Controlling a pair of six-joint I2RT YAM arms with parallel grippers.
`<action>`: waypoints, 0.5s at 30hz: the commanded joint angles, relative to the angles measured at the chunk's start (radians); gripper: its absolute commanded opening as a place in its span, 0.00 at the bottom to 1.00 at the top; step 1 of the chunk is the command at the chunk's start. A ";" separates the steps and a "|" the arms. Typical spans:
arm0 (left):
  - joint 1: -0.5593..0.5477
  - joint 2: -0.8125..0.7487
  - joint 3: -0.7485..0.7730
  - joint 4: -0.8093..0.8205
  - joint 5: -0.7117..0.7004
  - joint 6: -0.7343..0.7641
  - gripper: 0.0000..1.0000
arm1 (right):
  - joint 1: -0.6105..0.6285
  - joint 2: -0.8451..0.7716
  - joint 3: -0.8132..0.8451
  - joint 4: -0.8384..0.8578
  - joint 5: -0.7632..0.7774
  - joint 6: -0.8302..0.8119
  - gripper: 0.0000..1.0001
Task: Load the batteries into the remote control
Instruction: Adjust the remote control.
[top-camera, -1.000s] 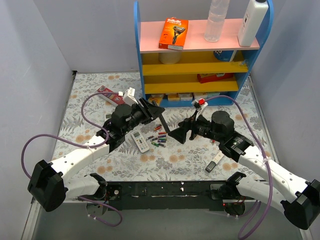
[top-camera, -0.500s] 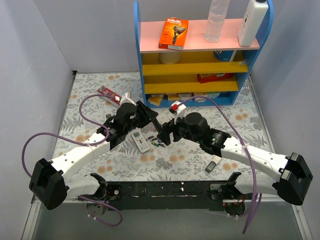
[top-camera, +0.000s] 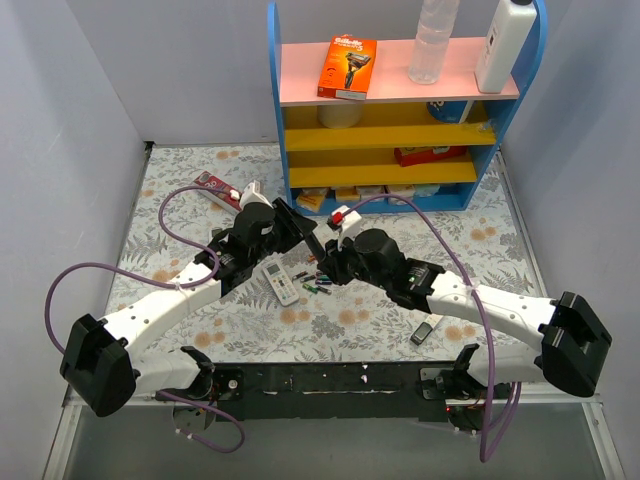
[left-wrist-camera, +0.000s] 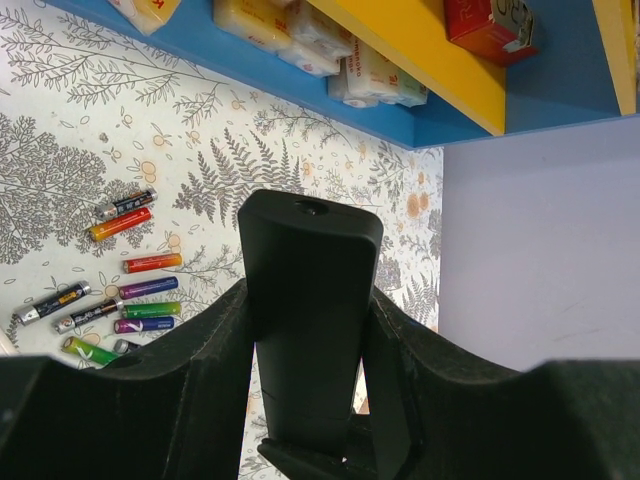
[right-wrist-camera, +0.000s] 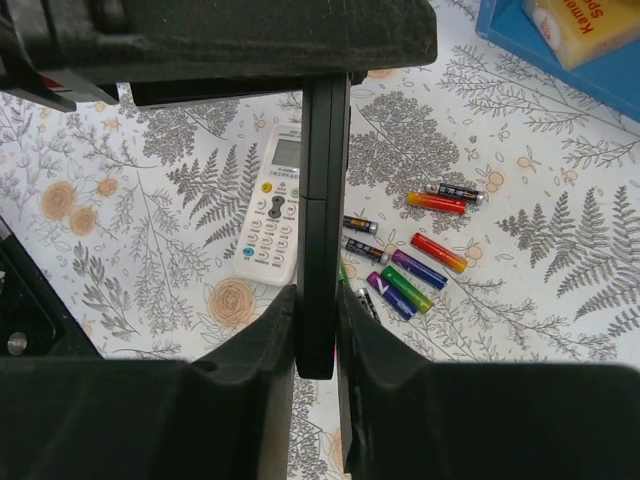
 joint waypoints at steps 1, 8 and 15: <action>-0.004 0.000 0.043 0.006 0.013 0.013 0.01 | 0.004 -0.003 0.053 0.066 0.028 0.003 0.22; 0.000 -0.029 0.048 0.033 0.031 0.117 0.66 | 0.002 -0.037 0.048 0.077 -0.009 0.033 0.01; 0.074 -0.149 -0.035 0.127 0.132 0.231 0.98 | -0.004 -0.107 0.027 0.080 -0.066 0.107 0.01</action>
